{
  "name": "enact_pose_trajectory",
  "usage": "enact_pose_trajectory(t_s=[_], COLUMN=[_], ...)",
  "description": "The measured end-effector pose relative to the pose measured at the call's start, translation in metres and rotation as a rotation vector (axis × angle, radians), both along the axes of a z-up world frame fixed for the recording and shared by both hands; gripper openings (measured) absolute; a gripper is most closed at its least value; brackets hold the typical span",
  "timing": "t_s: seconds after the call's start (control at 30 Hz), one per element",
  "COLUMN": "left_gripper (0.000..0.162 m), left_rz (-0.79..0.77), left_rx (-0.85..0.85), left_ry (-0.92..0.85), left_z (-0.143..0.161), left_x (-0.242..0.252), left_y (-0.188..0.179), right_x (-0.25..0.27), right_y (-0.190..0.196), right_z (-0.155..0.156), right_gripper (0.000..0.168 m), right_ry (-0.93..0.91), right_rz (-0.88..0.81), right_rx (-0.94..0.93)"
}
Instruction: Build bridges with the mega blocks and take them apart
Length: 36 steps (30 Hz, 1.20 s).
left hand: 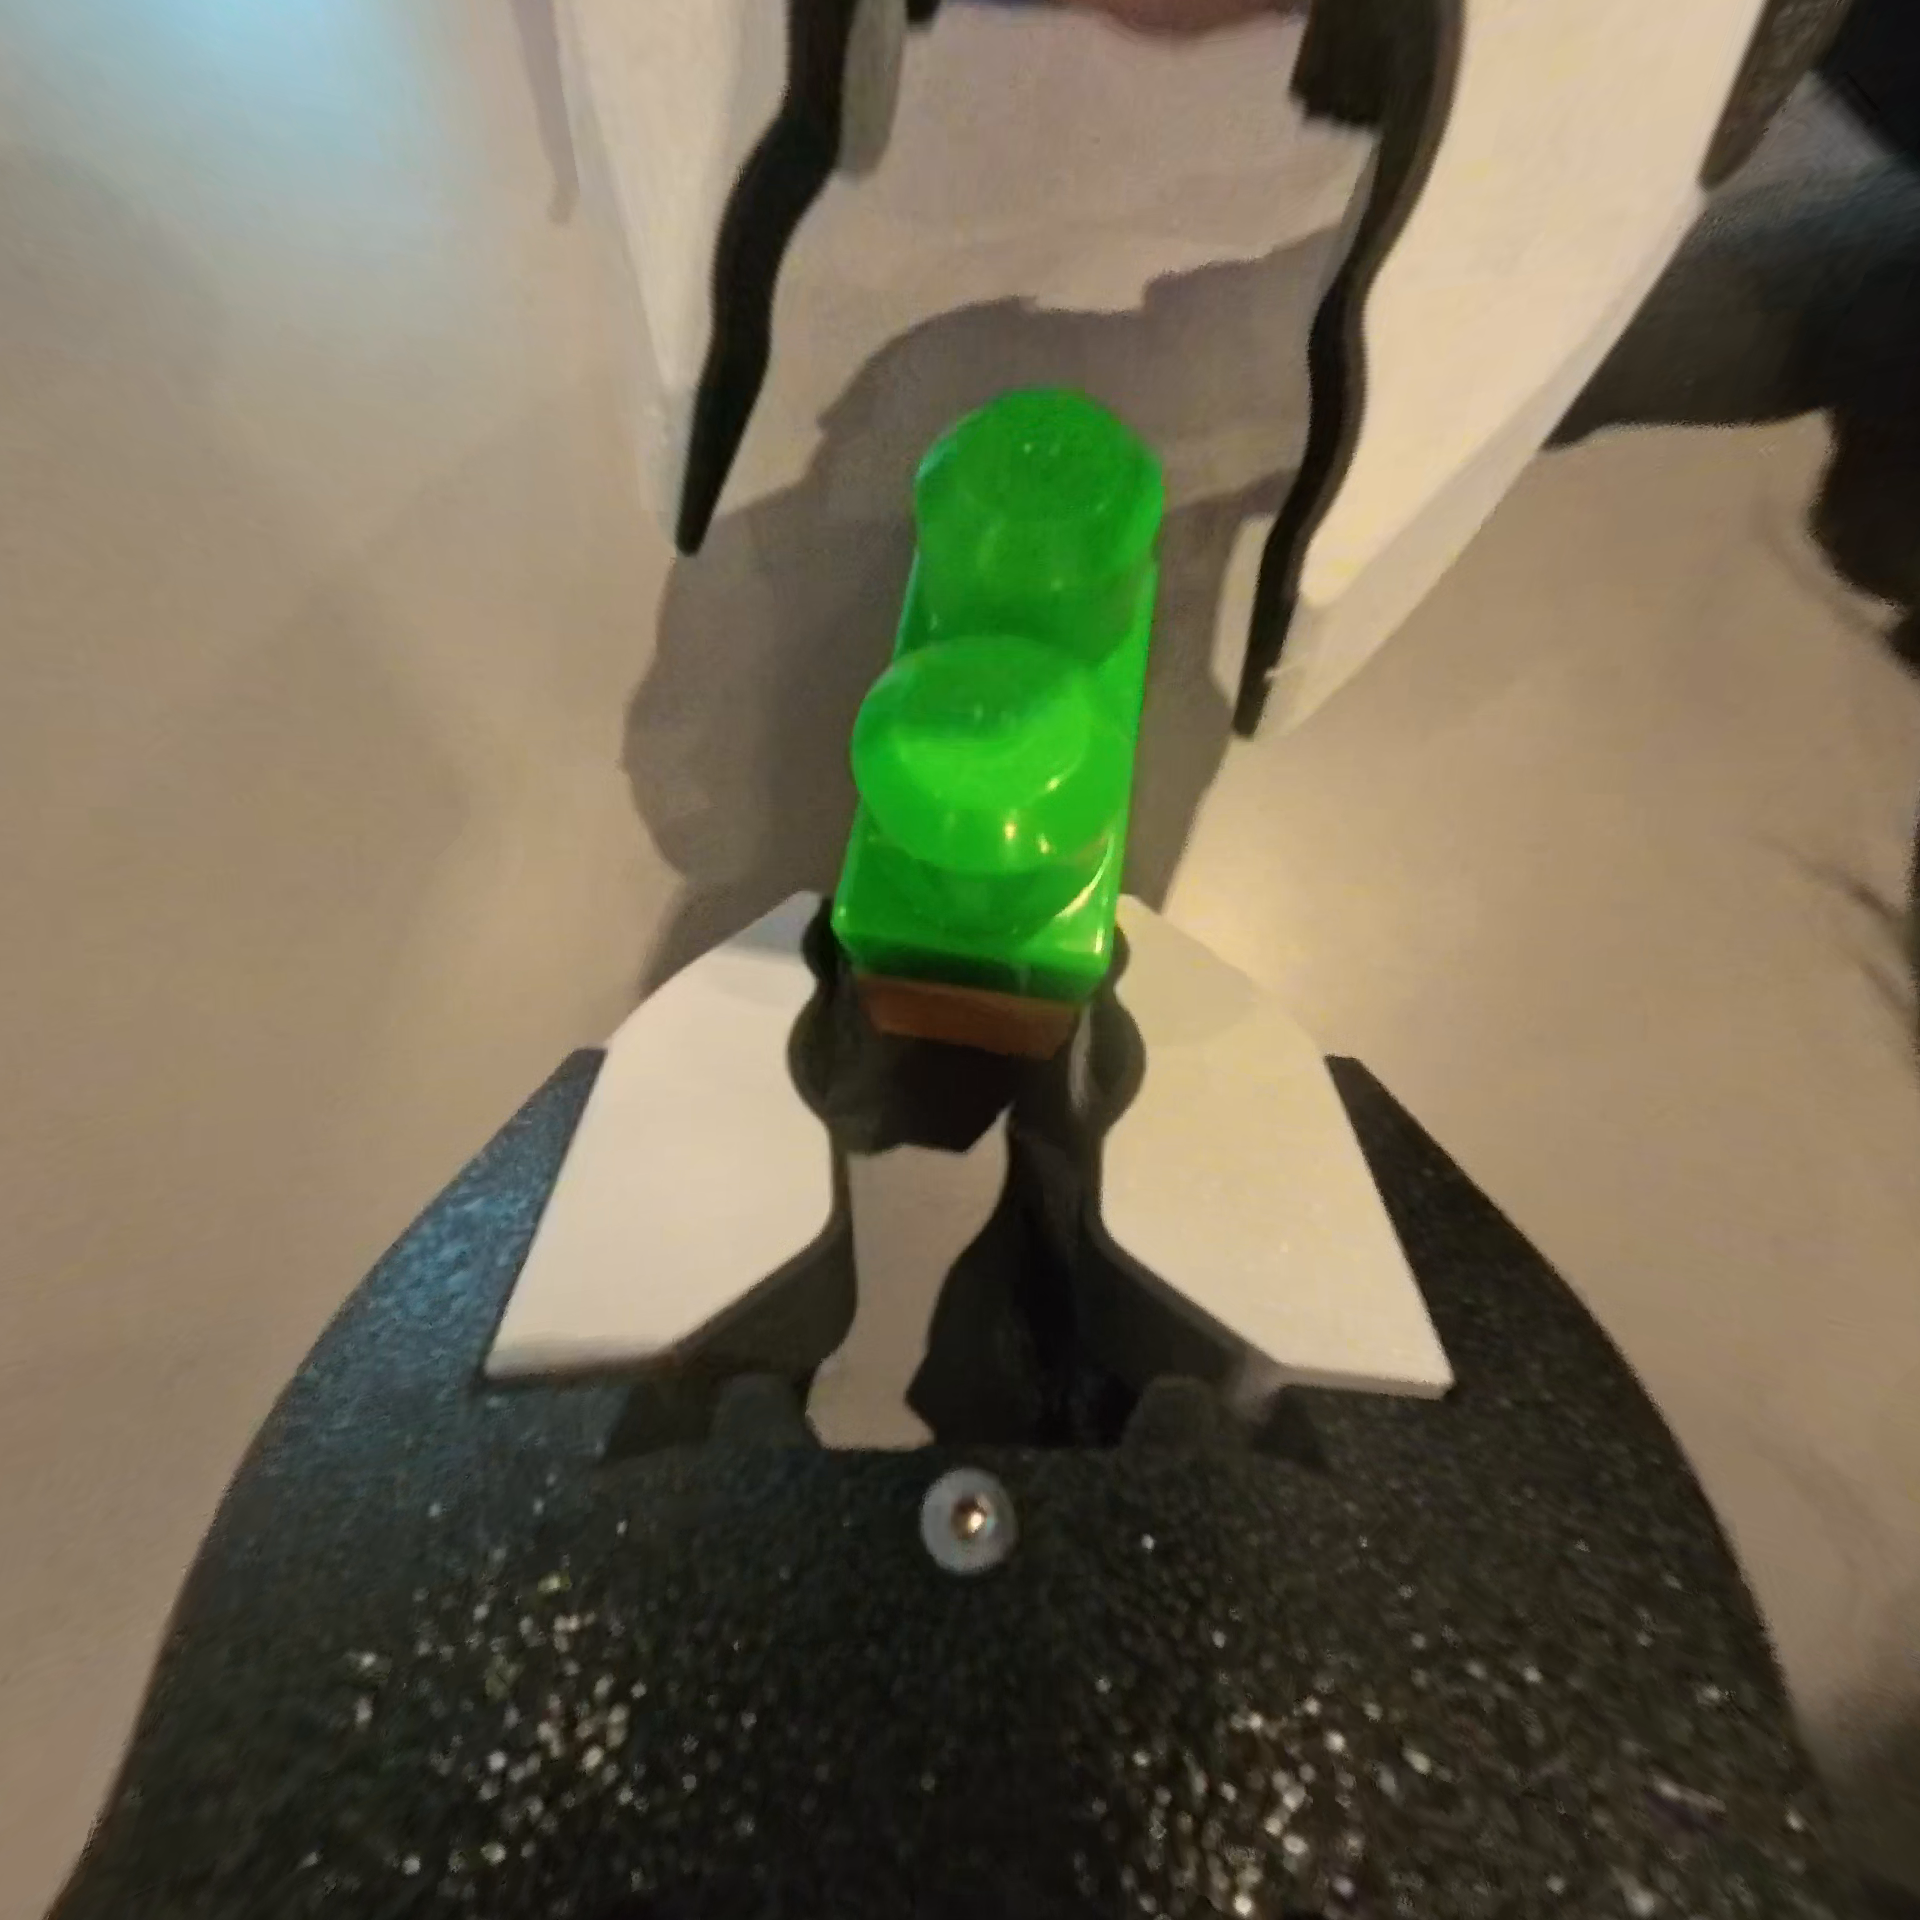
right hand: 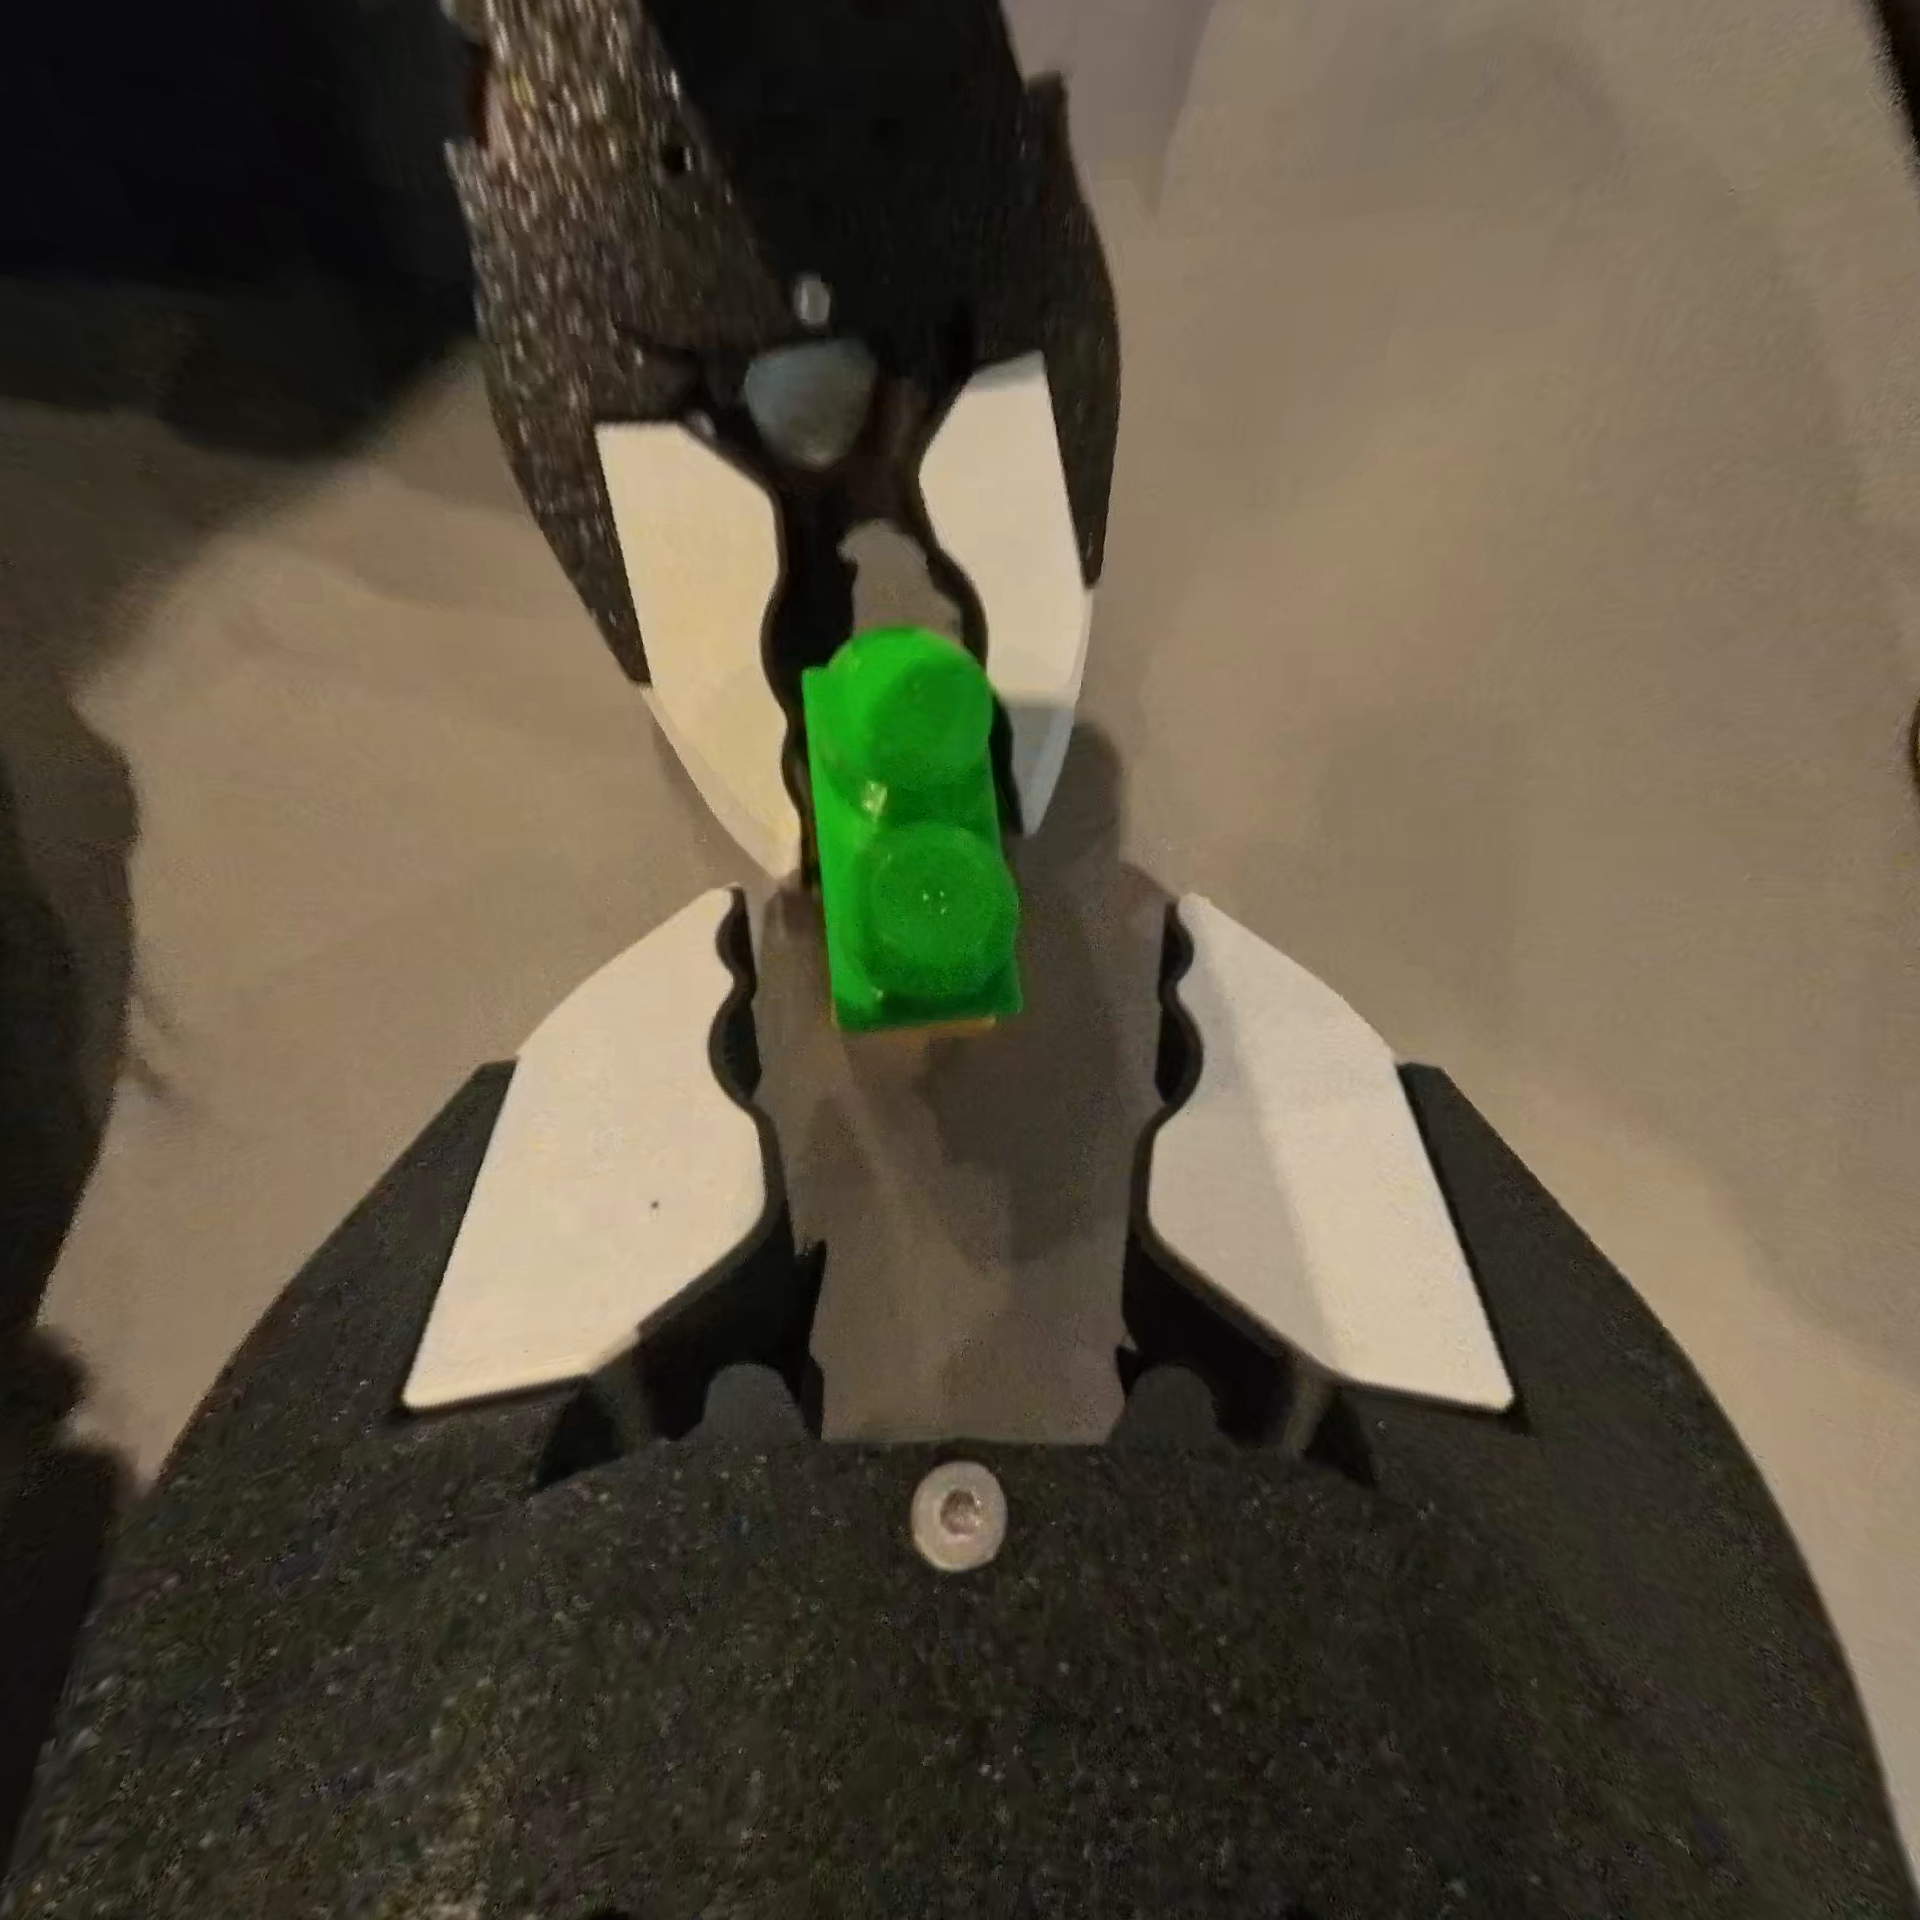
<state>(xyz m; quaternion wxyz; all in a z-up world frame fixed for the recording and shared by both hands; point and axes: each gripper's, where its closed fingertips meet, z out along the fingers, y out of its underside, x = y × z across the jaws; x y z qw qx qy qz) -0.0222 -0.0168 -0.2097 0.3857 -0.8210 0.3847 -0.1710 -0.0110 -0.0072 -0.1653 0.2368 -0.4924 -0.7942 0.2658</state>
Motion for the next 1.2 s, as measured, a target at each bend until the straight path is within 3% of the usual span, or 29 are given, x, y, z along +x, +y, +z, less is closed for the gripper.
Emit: enact_pose_trajectory(t_s=[0.2,0.4,0.87,1.07,1.2], left_gripper=[0.054,0.037,0.036,0.036,0.043], left_rz=[-0.028,-0.074,-0.055,-0.047,-0.023], left_rx=[0.076,0.072,0.063,0.063,0.078], left_ry=[-0.091,-0.061,-0.062,-0.065,-0.059], left_z=[0.017,0.013,0.012,0.012,0.014], left_x=[-0.004,-0.001,0.000,0.000,-0.003], left_y=[-0.002,-0.005,-0.004,-0.004,-0.005], right_x=[0.015,0.011,0.011,0.011,0.012], right_y=[0.003,-0.005,-0.004,-0.003,0.001], right_z=[-0.021,-0.029,-0.029,-0.029,-0.008], right_gripper=[0.069,0.038,0.036,0.037,0.075], right_ry=[-0.034,0.127,0.157,0.135,0.110], right_rz=[0.012,0.013,0.118,0.107,0.017], right_rx=[-0.131,-0.230,-0.264,-0.277,-0.321])
